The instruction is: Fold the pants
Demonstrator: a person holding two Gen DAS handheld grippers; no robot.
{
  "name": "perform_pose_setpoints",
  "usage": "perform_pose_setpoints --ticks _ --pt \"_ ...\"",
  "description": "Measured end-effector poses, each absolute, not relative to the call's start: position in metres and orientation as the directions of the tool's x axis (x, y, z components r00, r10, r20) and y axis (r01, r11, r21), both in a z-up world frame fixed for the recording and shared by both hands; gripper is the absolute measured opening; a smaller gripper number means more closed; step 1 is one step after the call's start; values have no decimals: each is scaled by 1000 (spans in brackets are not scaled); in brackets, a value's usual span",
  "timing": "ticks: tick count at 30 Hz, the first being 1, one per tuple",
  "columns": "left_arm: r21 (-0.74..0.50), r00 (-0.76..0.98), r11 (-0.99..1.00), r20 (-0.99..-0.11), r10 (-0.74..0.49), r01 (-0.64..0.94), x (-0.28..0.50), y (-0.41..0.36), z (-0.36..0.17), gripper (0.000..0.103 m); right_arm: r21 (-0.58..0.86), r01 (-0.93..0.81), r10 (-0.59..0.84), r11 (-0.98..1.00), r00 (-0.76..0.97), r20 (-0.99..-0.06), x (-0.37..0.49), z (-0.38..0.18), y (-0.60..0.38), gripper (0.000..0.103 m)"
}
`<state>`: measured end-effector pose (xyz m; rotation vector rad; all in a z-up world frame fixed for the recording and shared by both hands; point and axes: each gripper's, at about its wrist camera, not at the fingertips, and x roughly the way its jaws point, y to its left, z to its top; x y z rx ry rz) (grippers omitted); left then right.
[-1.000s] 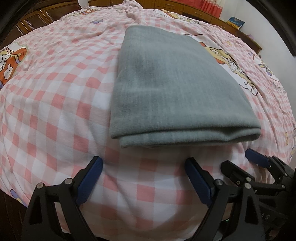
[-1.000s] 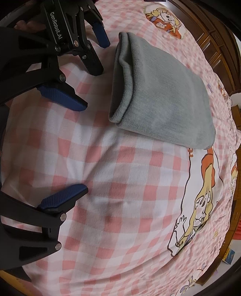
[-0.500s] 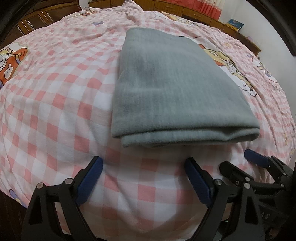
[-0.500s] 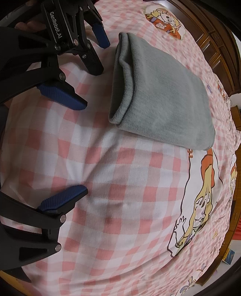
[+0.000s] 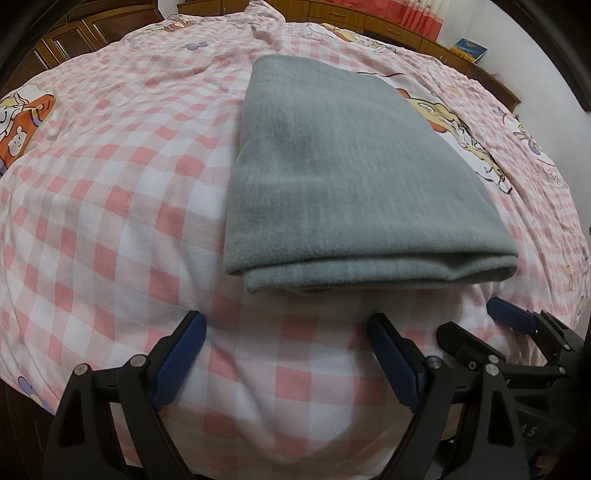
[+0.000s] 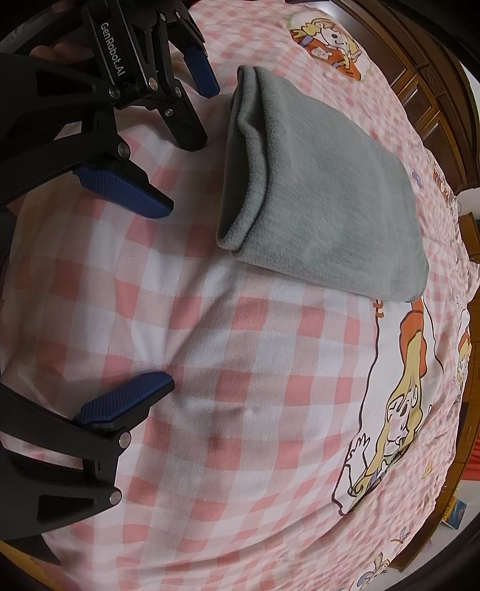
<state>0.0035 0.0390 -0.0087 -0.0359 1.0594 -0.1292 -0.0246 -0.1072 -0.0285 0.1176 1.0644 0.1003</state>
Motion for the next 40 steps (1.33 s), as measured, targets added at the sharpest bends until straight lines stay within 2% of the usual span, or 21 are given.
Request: perform_pose_setpoints --ticks 40 --pt "-93 475 991 -871 -126 92 2 37 -10 90 145 -24 139 989 482 -865 -25 -29 -105 91"
